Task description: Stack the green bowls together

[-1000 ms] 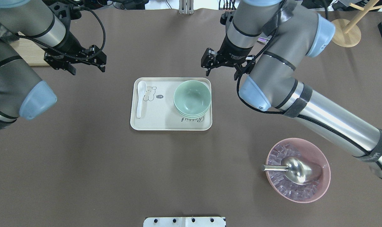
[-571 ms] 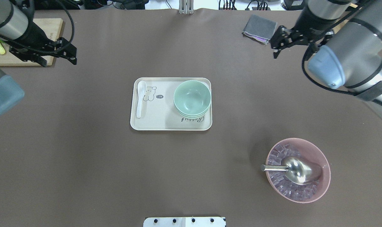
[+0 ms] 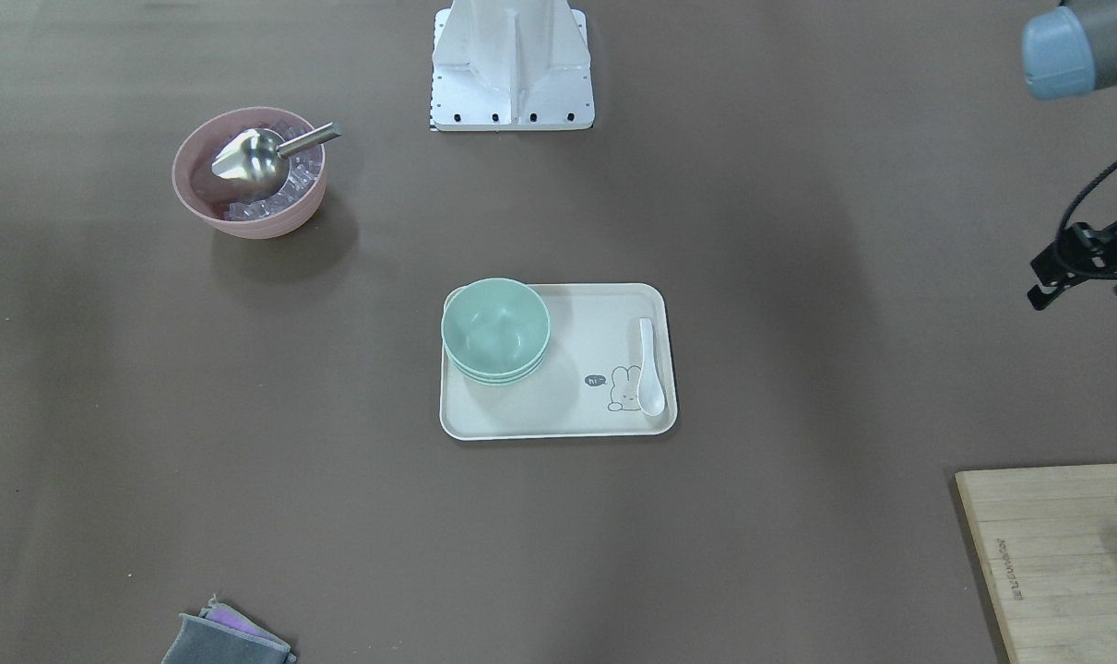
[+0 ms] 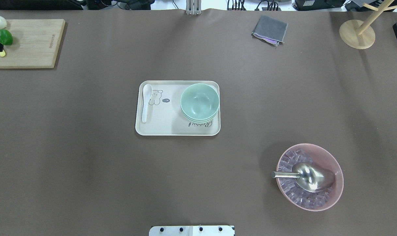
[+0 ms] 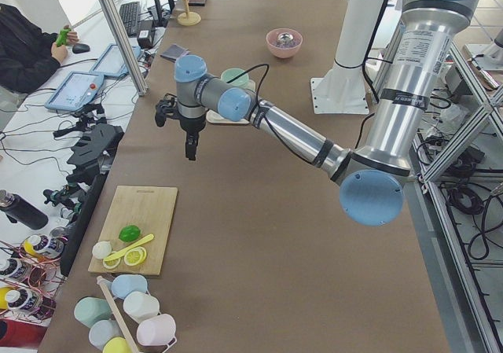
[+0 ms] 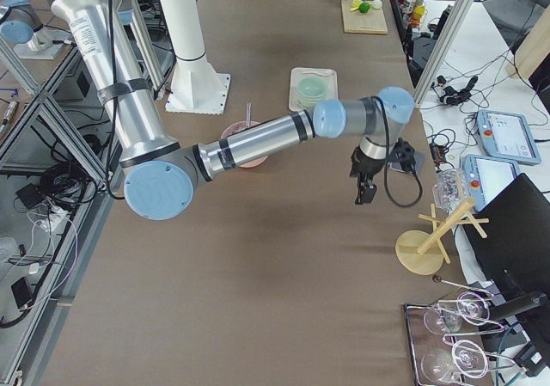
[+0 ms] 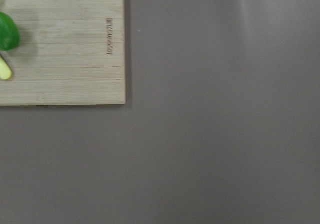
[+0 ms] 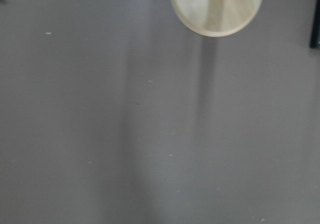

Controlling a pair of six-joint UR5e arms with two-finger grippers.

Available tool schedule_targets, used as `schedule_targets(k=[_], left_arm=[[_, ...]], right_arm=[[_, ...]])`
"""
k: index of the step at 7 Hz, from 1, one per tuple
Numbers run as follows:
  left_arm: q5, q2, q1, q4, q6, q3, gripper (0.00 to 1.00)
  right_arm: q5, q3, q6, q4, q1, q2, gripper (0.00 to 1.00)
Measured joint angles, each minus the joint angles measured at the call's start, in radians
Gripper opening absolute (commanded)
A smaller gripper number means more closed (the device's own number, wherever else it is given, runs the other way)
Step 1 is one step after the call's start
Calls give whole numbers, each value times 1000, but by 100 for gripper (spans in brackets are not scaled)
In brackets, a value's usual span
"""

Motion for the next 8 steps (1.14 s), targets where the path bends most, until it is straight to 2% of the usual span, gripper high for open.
schedule_targets(k=[2, 3, 4, 7, 8], left_arm=[[-70, 64, -87, -10, 156, 31, 99], [-63, 89, -102, -24, 197, 46, 99], [-38, 101, -107, -33, 212, 60, 99], [3, 147, -112, -37, 220, 56, 99], [23, 167, -119, -37, 221, 58, 99]], right_arm=[[46, -198, -36, 233, 108, -77, 100], [55, -228, -68, 272, 141, -115, 100], [61, -214, -91, 271, 164, -153, 100], [34, -29, -97, 101, 180, -223, 100], [28, 3, -98, 81, 179, -242, 100]])
